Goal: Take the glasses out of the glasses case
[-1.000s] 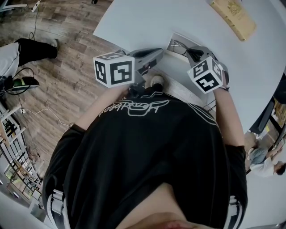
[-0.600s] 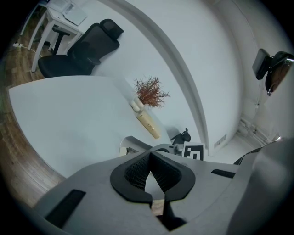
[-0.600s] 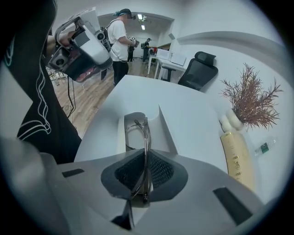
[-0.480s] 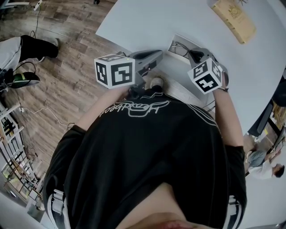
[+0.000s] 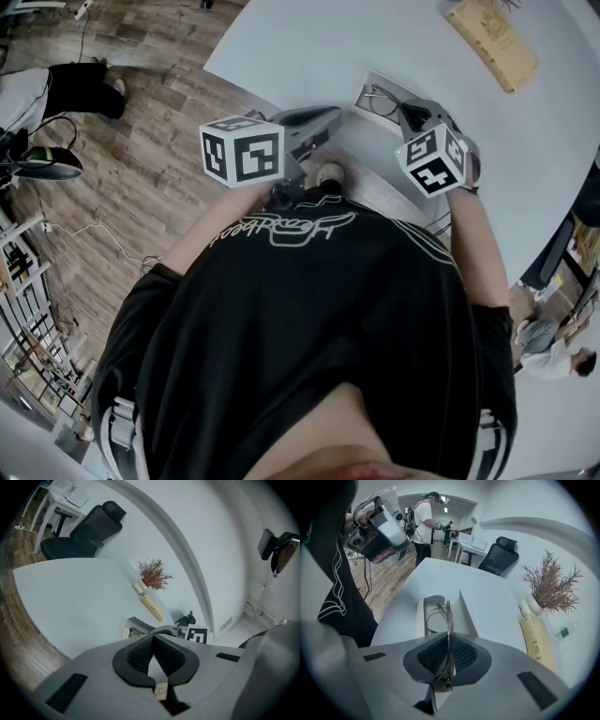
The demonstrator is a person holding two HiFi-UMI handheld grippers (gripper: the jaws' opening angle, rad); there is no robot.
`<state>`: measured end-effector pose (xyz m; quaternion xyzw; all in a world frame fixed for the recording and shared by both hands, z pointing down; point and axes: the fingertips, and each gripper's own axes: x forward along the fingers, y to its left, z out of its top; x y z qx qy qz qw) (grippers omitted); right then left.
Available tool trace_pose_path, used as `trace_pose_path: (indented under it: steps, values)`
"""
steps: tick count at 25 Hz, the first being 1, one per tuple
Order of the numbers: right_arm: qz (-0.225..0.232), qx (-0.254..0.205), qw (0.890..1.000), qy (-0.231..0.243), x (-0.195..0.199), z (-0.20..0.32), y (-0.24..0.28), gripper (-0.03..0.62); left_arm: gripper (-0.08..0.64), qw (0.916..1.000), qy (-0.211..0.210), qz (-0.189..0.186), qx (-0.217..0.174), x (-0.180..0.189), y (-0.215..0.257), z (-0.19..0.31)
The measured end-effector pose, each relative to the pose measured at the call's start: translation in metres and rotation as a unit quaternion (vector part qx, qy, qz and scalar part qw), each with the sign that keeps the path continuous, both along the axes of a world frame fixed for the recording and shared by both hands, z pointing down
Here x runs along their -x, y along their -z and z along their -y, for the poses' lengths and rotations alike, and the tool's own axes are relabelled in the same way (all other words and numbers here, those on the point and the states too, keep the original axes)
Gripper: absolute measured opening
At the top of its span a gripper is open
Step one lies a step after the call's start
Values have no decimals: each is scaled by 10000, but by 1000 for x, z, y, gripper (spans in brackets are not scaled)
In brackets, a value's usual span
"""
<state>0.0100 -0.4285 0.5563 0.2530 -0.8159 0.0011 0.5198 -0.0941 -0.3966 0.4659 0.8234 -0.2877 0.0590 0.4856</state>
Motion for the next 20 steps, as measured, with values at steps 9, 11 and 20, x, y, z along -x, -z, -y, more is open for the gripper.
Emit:
trace_pose_path:
  steps: [9, 11, 20]
  values:
    - [-180, -386, 9991, 55, -1, 7, 8, 19, 8, 10000, 8, 53, -34, 1, 1, -7]
    - [-234, -490, 9985, 79, -1, 8, 11, 19, 8, 10000, 21, 74, -64, 2, 1, -7]
    - [1, -711, 9975, 17, -3, 12, 35, 18, 8, 9995, 105, 180, -225, 3, 5, -12]
